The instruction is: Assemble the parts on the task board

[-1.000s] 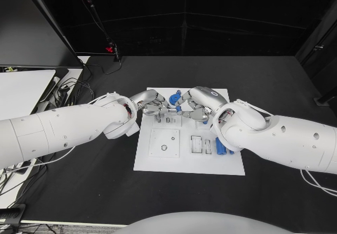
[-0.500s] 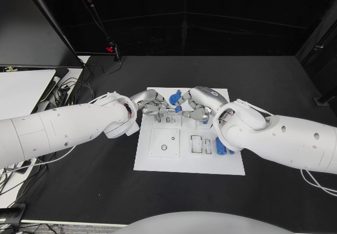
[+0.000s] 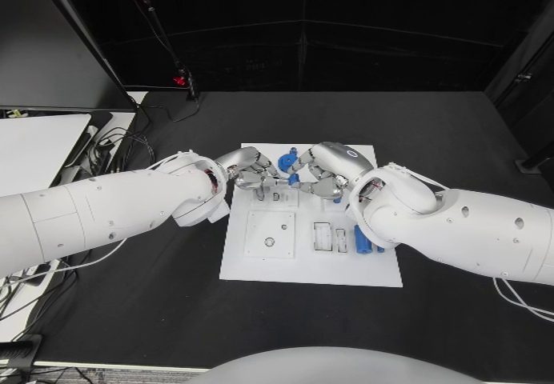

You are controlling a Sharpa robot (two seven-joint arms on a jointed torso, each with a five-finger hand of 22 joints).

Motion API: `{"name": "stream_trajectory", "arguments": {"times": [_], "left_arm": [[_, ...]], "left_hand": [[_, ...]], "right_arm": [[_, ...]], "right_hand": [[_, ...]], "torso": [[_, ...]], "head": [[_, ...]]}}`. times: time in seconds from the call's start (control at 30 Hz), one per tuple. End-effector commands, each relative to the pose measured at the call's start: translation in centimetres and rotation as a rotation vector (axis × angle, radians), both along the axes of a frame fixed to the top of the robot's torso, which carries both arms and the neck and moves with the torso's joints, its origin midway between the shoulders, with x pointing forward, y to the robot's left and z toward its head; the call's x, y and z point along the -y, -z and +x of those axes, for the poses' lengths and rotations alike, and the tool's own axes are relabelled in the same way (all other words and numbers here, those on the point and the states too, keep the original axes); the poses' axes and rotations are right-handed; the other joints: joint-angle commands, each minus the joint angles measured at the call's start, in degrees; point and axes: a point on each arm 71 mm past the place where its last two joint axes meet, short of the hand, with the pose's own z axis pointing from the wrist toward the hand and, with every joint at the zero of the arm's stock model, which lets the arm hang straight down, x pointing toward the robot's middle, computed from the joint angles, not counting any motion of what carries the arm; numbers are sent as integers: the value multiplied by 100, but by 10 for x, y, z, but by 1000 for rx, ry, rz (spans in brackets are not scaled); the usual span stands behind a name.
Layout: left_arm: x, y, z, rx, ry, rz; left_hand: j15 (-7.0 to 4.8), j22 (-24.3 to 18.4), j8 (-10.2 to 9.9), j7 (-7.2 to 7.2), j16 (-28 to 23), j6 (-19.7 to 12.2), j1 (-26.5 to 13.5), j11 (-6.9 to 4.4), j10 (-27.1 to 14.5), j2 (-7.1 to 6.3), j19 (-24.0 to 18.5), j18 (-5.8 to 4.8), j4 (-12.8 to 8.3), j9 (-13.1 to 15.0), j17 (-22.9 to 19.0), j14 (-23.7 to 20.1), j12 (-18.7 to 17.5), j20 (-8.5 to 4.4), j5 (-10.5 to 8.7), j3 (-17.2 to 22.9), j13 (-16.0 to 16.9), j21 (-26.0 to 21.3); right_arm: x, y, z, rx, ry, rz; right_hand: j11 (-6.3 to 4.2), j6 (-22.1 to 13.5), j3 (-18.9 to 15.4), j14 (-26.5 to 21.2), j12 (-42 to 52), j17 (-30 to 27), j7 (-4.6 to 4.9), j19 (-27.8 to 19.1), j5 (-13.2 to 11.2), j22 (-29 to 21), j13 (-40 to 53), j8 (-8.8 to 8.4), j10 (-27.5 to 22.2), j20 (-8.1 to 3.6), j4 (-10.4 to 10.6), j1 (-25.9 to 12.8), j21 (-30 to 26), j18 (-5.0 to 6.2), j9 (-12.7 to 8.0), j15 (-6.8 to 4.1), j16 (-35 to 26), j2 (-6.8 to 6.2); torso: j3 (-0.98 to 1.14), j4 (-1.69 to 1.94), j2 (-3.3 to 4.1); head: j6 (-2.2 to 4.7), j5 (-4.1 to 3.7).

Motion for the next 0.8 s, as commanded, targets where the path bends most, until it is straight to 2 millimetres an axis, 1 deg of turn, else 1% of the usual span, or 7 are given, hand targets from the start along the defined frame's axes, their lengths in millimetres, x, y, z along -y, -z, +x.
{"name": "stream_trajectory", "arguments": {"times": [0.03, 0.43, 0.63, 0.8], "left_arm": [[0, 0, 0, -14, -3, 5], [-3, 1, 0, -19, -12, 10], [-5, 0, 0, -9, -11, 2], [-14, -1, -2, 2, -7, -10]], "left_hand": [[20, 7, 33, -1, -30, -58, 59, 9, -37, 16, -35, 64, -3, 7, 8, -29, -23, 7, 37, 27, 7, -23], [21, 10, 36, -1, -35, -62, 102, 8, -45, 28, -38, 63, -2, 8, 10, -37, -34, 7, 54, 36, 7, -27], [20, 13, 41, -4, -36, -63, 151, 5, -48, 44, -40, 63, -2, 10, 14, -40, -42, 6, 63, 48, 7, -30], [22, 19, 50, 3, -37, -63, 121, 13, -39, -38, -39, 63, 12, 13, 20, -39, -47, 6, 55, -28, 11, -34]], "right_arm": [[-3, -2, -1, 8, -10, -1], [-3, -1, -1, -2, -5, -9], [-3, 0, 0, -9, 2, -19], [-1, 1, 1, -17, 17, -47]], "right_hand": [[33, 45, 6, 617, 14, 1509, -15, 607, 17, 1509, 1506, 32, 597, 37, -19, 3, -2, -87, 5, 35, 14, 28], [38, 42, 9, 617, 14, 1509, -10, 607, 16, 1509, 1506, 24, 597, 42, -30, 8, -2, -87, 2, 39, 14, 26], [40, 40, 8, 617, 14, 1509, -7, 607, 13, 1509, 1506, 20, 597, 44, -31, 6, -2, -87, 1, 40, 14, 24], [42, 39, 7, 617, 14, 1509, -6, 607, 8, 1509, 1506, 18, 597, 45, -31, 4, -2, -87, 0, 41, 14, 23]], "torso": [[0, 2, 1], [0, 3, 2], [-1, 6, -1], [-4, 14, -8]], "head": [[-10, -1], [-23, 5], [-17, 11], [-20, 9]]}}
